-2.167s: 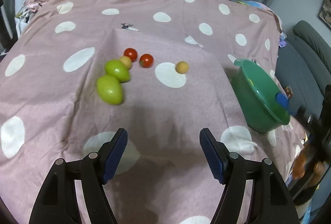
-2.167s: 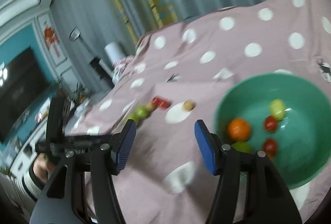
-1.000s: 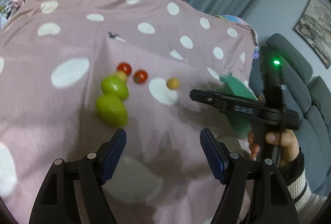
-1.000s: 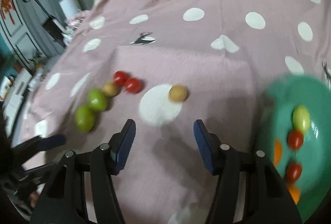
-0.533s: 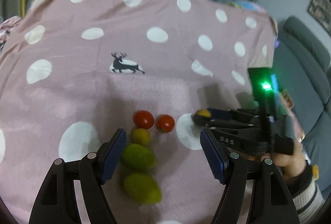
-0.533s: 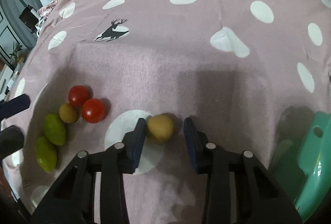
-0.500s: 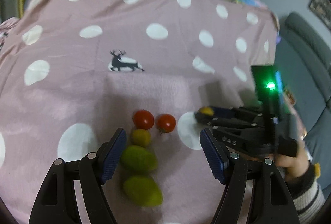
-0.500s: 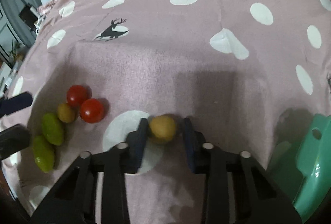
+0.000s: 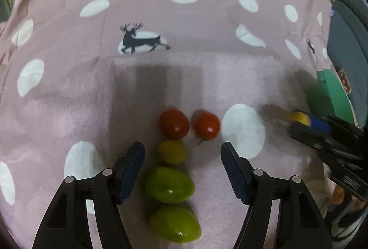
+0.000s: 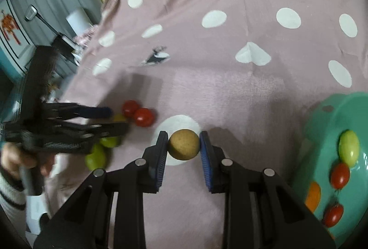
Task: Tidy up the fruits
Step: 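Grasp a small yellow tomato with the left gripper while the right holds its fruit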
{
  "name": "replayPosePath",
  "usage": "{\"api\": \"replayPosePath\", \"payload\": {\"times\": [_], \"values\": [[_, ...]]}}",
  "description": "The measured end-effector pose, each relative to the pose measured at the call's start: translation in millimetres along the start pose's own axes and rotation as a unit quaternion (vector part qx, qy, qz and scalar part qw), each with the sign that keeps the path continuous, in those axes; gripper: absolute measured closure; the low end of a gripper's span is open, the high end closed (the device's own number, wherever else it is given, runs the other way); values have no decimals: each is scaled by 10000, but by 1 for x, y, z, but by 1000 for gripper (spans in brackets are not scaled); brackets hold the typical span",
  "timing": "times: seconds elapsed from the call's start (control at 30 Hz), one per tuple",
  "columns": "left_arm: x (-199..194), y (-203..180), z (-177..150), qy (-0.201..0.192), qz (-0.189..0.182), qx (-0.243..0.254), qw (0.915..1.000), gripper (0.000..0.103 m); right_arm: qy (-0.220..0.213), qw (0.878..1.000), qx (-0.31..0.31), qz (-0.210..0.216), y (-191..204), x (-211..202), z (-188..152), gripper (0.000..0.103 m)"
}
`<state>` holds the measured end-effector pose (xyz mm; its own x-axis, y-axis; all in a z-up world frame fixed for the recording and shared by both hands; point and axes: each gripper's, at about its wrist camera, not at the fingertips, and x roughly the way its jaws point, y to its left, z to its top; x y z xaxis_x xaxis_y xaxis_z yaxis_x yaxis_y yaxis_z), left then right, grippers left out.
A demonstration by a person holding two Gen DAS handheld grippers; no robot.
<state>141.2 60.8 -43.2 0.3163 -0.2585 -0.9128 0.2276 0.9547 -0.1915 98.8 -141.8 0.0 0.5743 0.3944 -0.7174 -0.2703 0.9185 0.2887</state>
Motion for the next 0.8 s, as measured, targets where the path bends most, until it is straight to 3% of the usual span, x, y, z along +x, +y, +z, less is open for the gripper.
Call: {"api": "replayPosePath", "payload": {"times": [0.07,0.17,0.23,0.4,0.43,0.63,0.8], "values": [[5,-1,0,117,152,22,9998,44,-93,9998,23,186,1,-10,-3,75],[12,-5,0,226,295,101,9993,50,-169,9994,-16,318,3,-21,-8,75],[13,-9,1,175,515,226,9983,59,-202,9991,-42,358,2,-26,-11,75],[16,-16,-1,76,738,514,9959,66,-264,9988,-18,424,1,-33,-17,75],[16,-16,-3,42,740,567,9956,75,-283,9986,-8,436,0,-34,-18,75],[11,-15,-11,-205,741,587,9953,76,-378,9979,41,522,-7,-40,-24,75],[-6,-17,-26,-538,494,426,9964,76,-387,9976,38,571,-9,-47,-35,75]]}}
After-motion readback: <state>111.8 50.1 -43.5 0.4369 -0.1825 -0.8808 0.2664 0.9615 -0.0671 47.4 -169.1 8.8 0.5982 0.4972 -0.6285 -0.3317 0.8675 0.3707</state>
